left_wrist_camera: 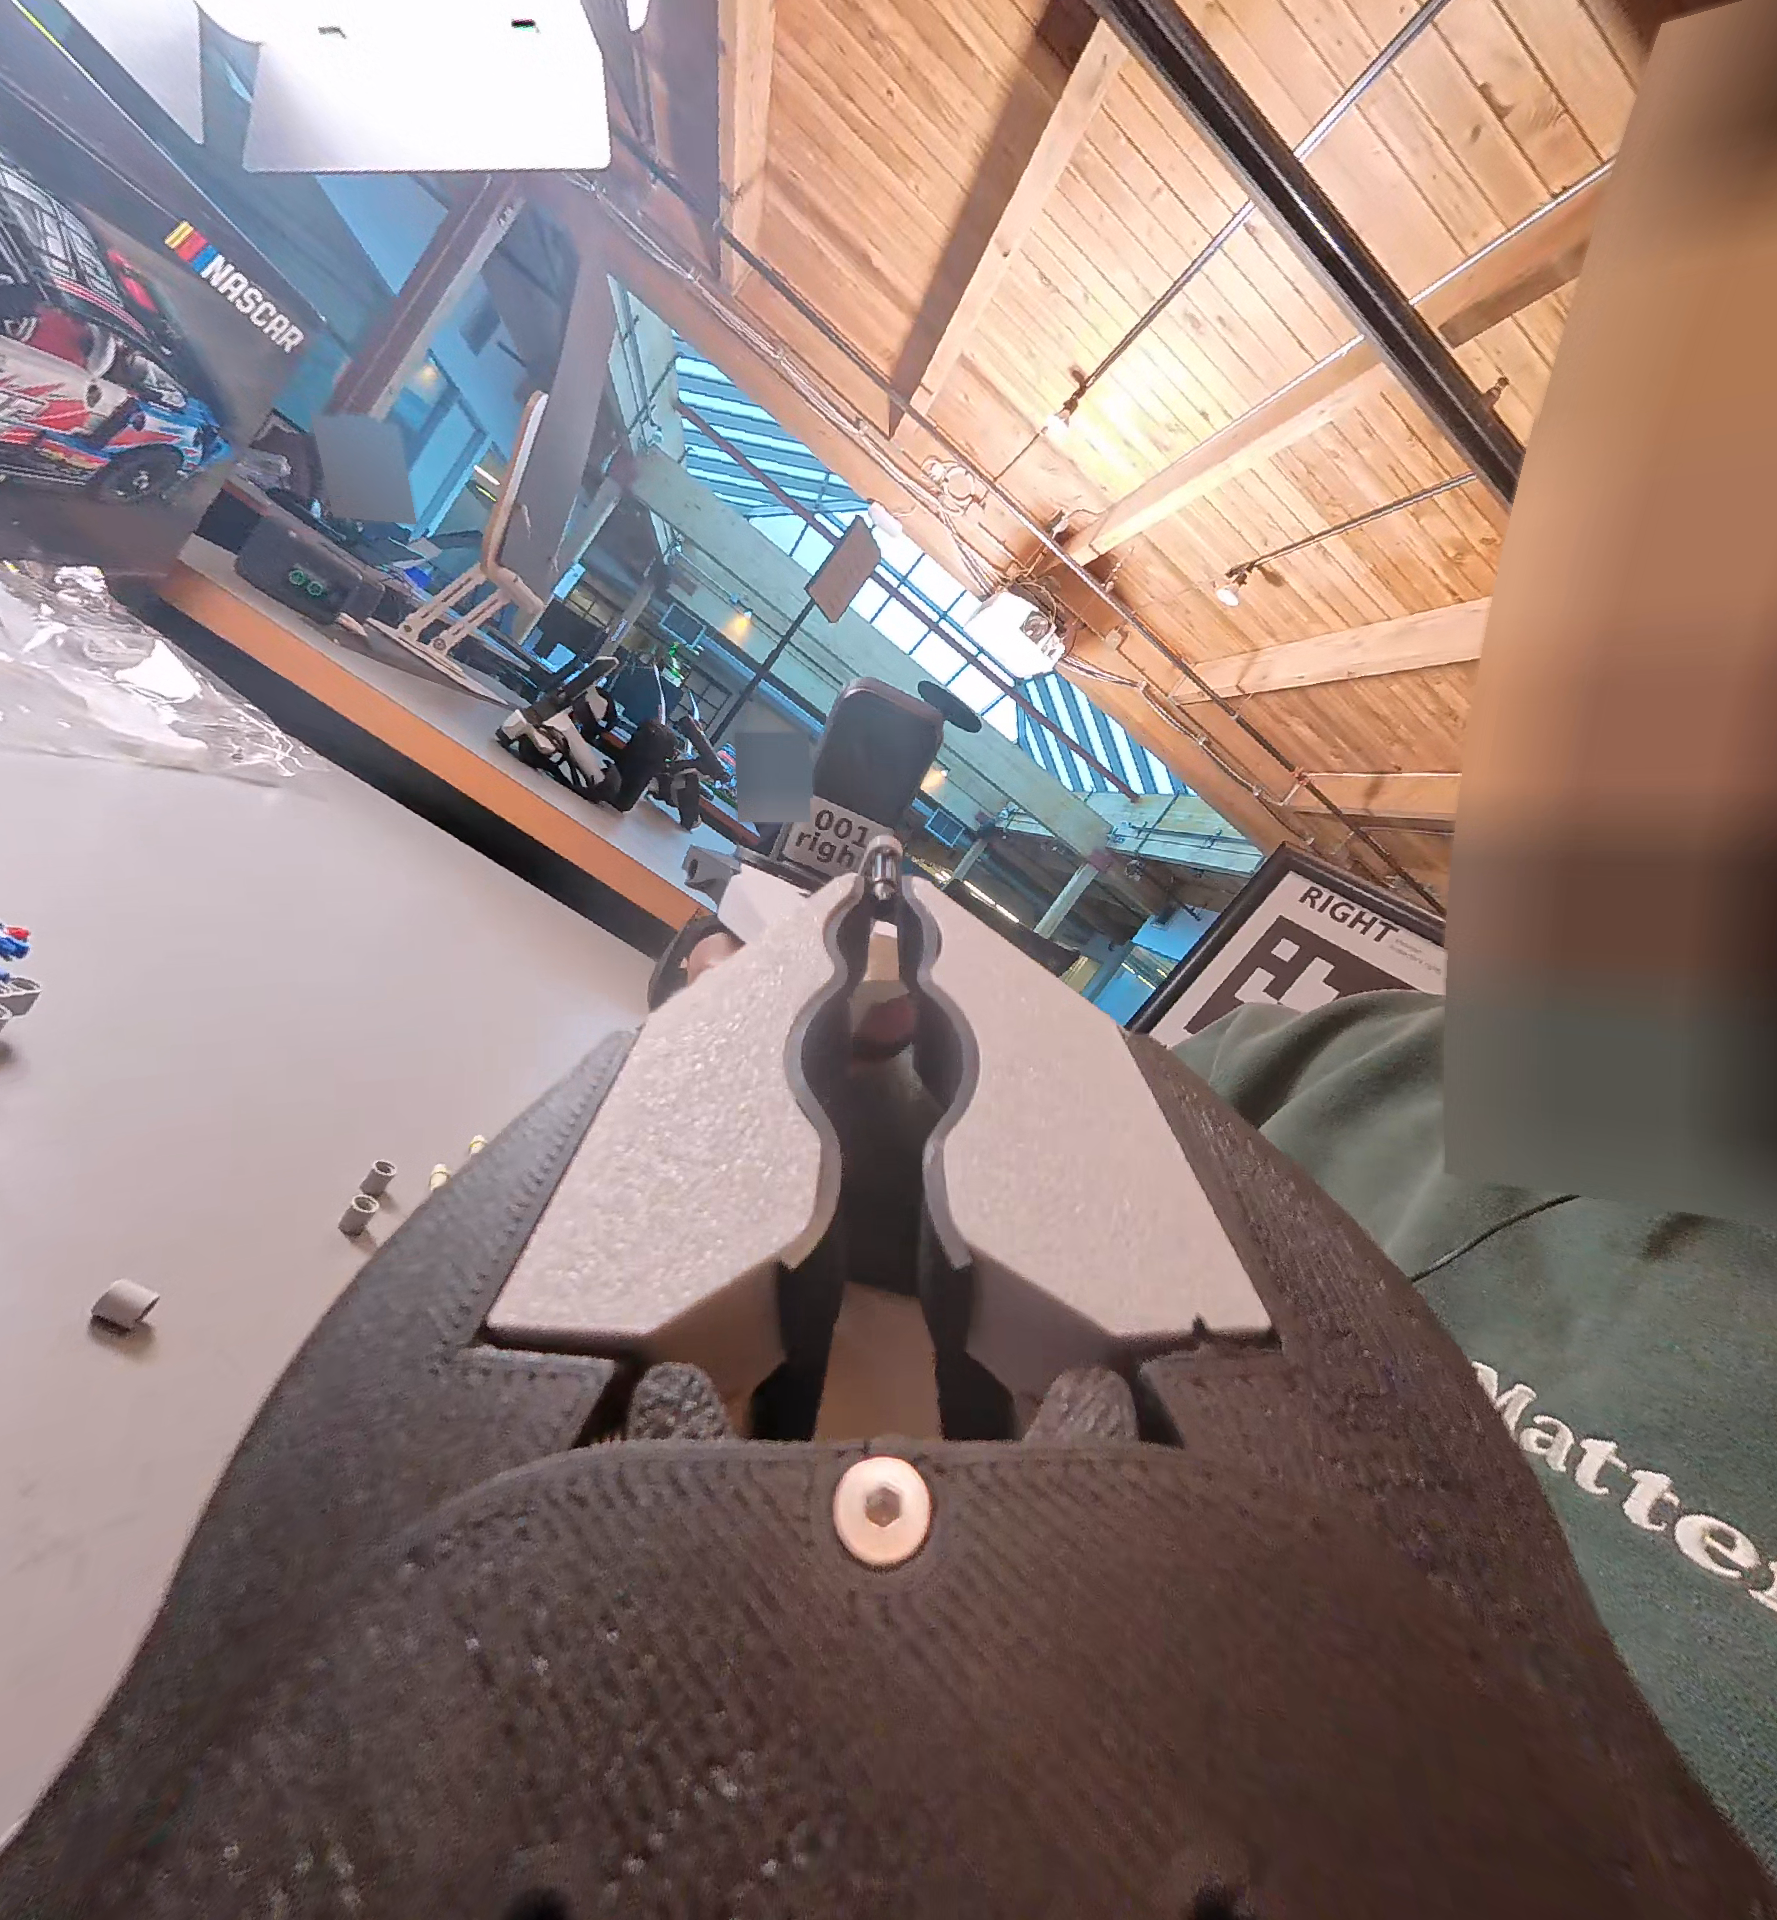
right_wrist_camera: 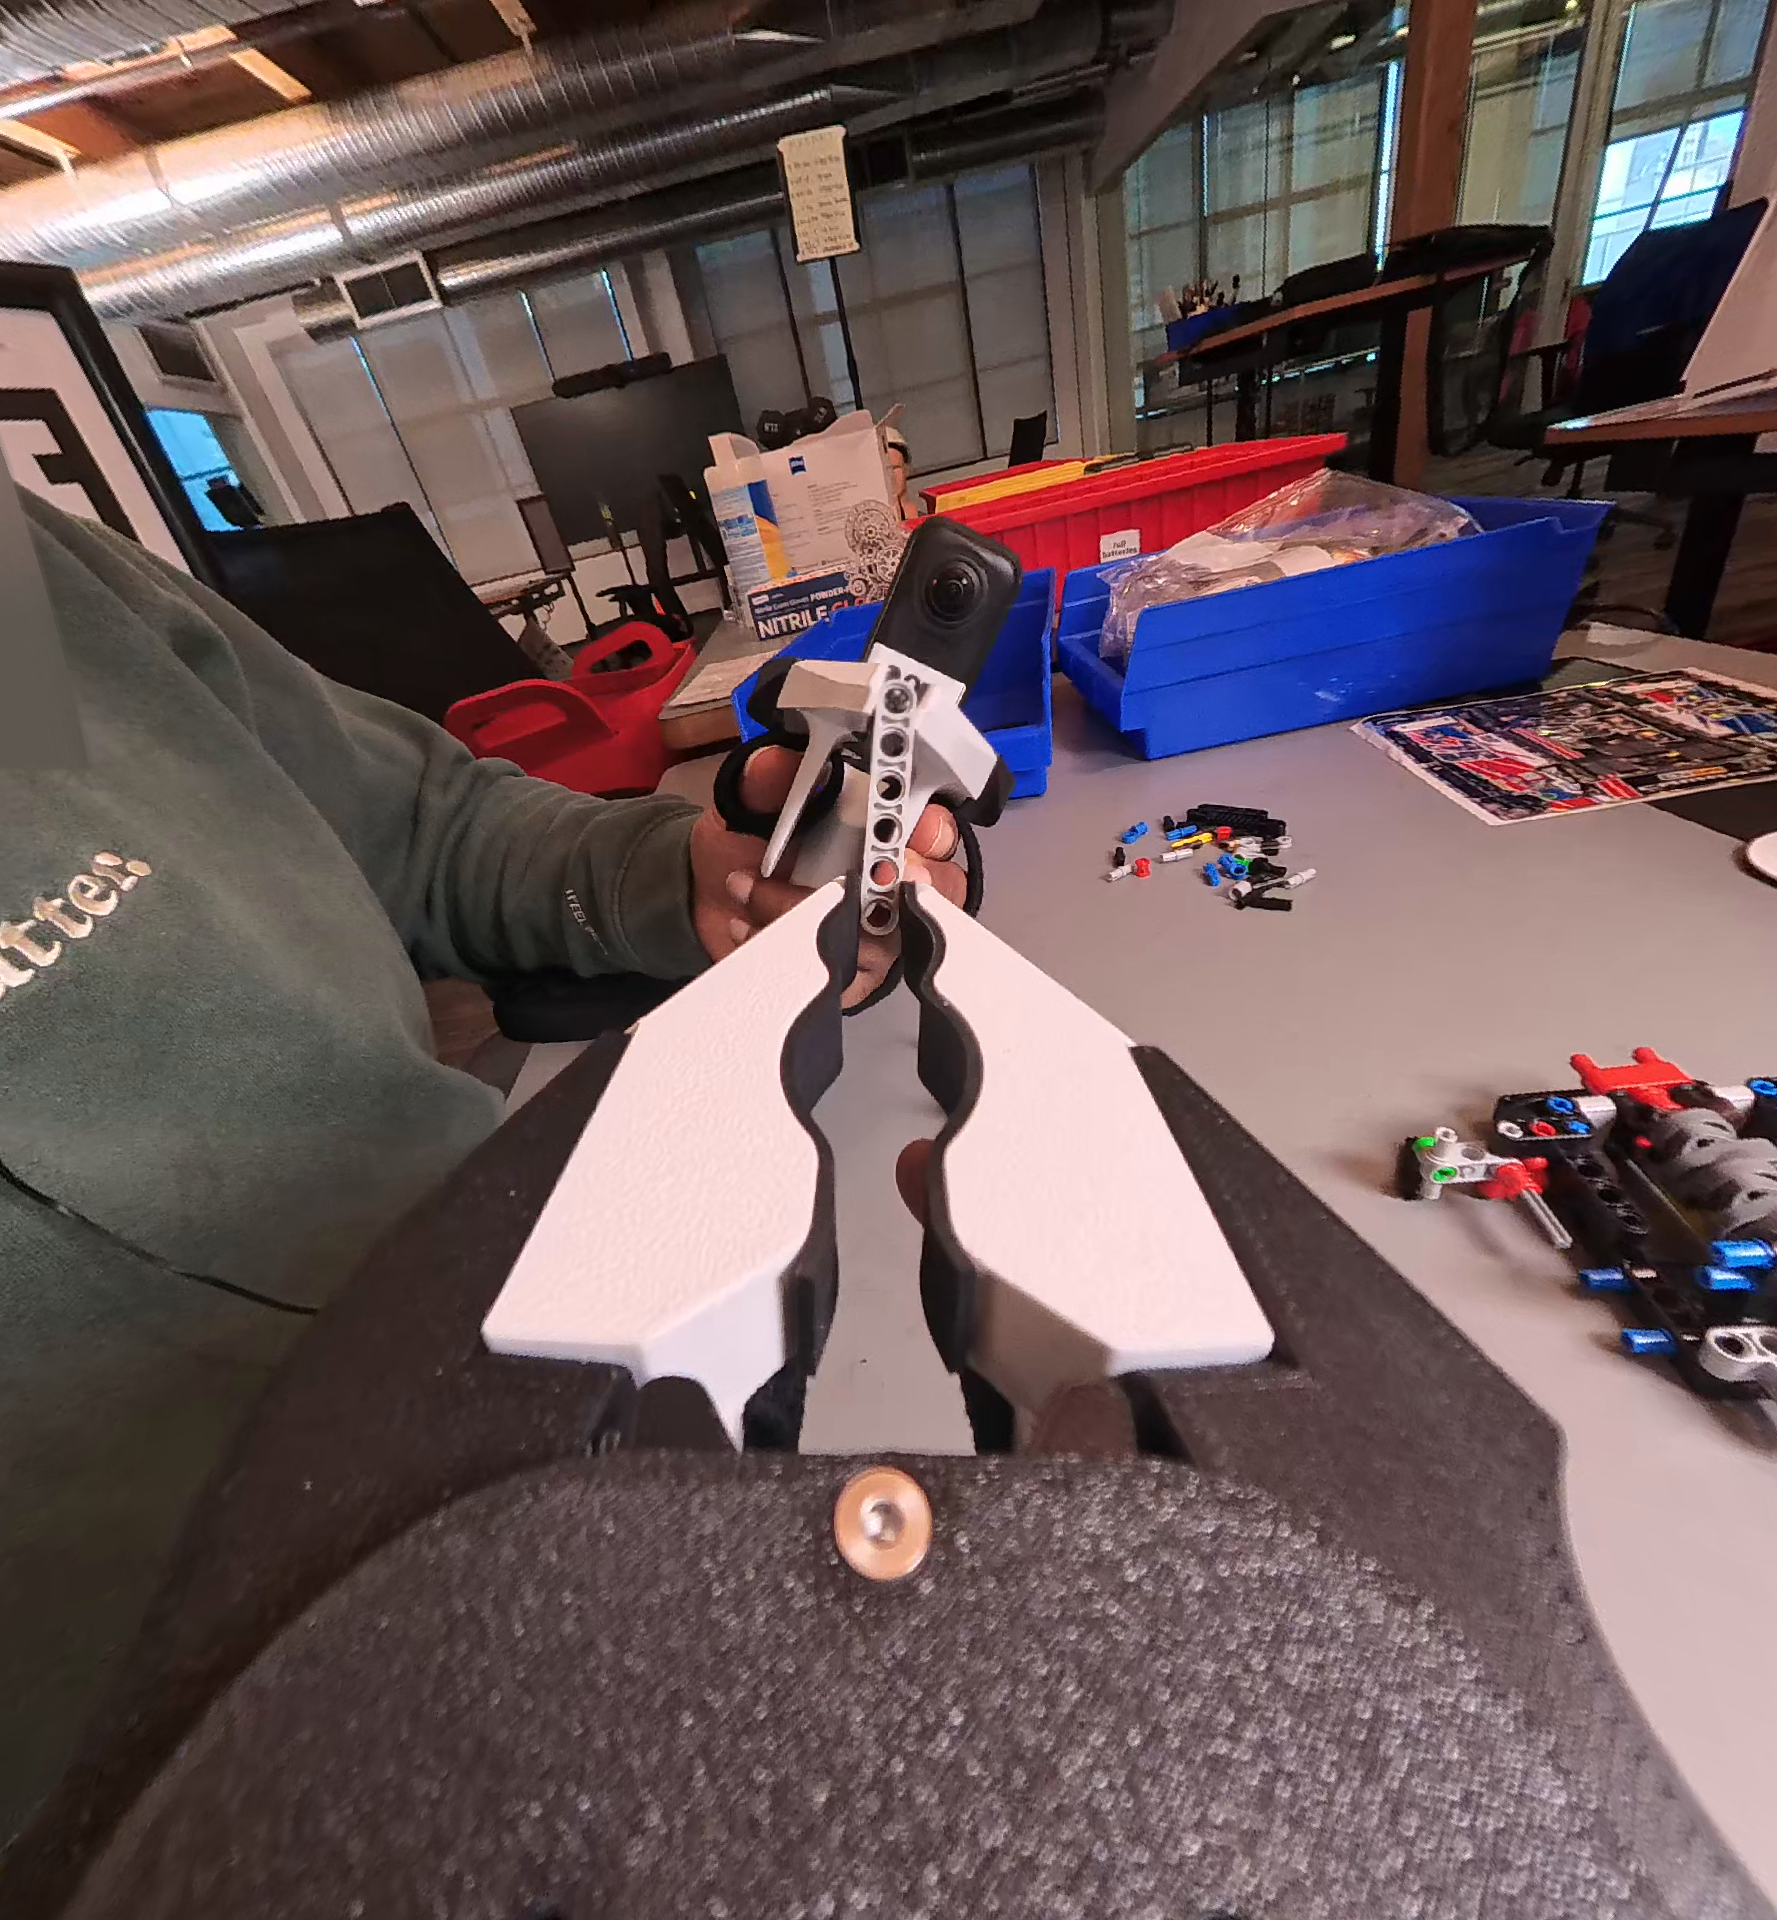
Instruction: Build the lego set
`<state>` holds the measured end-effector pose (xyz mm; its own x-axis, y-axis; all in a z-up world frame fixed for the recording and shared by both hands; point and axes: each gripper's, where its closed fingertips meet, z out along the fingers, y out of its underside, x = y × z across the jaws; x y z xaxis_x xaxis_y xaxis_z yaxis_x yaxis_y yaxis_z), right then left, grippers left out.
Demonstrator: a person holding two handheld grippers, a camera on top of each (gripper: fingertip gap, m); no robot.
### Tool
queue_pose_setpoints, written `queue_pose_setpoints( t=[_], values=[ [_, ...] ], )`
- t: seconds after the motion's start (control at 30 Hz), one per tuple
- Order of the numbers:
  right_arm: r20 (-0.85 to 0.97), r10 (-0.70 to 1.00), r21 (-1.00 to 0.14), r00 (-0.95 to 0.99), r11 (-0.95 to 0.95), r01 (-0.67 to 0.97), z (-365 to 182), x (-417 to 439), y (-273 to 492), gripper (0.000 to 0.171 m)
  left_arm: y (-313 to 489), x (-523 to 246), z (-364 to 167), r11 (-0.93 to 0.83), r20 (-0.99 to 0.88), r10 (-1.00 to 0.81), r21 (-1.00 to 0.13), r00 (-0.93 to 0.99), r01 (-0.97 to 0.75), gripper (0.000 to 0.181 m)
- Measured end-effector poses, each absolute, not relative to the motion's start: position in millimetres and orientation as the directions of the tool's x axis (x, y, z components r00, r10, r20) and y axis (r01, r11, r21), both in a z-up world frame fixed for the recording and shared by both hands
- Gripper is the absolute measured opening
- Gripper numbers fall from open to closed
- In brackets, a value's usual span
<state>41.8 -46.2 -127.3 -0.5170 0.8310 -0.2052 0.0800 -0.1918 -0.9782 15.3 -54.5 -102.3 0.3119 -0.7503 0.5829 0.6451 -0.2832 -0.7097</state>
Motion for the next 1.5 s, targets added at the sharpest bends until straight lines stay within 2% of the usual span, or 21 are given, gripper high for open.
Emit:
queue_pose_setpoints(
  t=[0.47,0.8,1.03,1.2,1.37,1.5],
  values=[
    [-0.233,0.802,-0.967,-0.55,-0.132,0.218,-147,43,-60,0.004,-56,27,-111,-0.305,0.566,-0.758,-0.746,0.323,0.592,0.001],
    [-0.226,0.808,-0.969,-0.543,-0.128,0.214,-146,42,-61,0.009,-57,37,-122,-0.313,0.525,-0.752,-0.817,0.399,0.485,0.001],
    [-0.197,0.819,-0.973,-0.538,-0.095,0.212,-149,41,-62,0.004,-57,43,-129,-0.327,0.515,-0.748,-0.835,0.42,0.443,0.001],
    [-0.15,0.83,-0.971,-0.537,-0.021,0.238,-157,41,-66,0.004,-58,47,-133,-0.296,0.454,-0.756,-0.88,0.472,0.372,0.001],
    [-0.21,0.811,-0.965,-0.546,-0.081,0.251,-152,43,-66,0.004,-61,47,-132,-0.242,0.355,-0.767,-0.931,0.535,0.272,0.002],
    [-0.126,0.84,-0.976,-0.528,-0.009,0.219,-156,38,-67,0.004,-62,46,-135,-0.217,0.289,-0.755,-0.957,0.588,0.191,0.002]
  ],
)
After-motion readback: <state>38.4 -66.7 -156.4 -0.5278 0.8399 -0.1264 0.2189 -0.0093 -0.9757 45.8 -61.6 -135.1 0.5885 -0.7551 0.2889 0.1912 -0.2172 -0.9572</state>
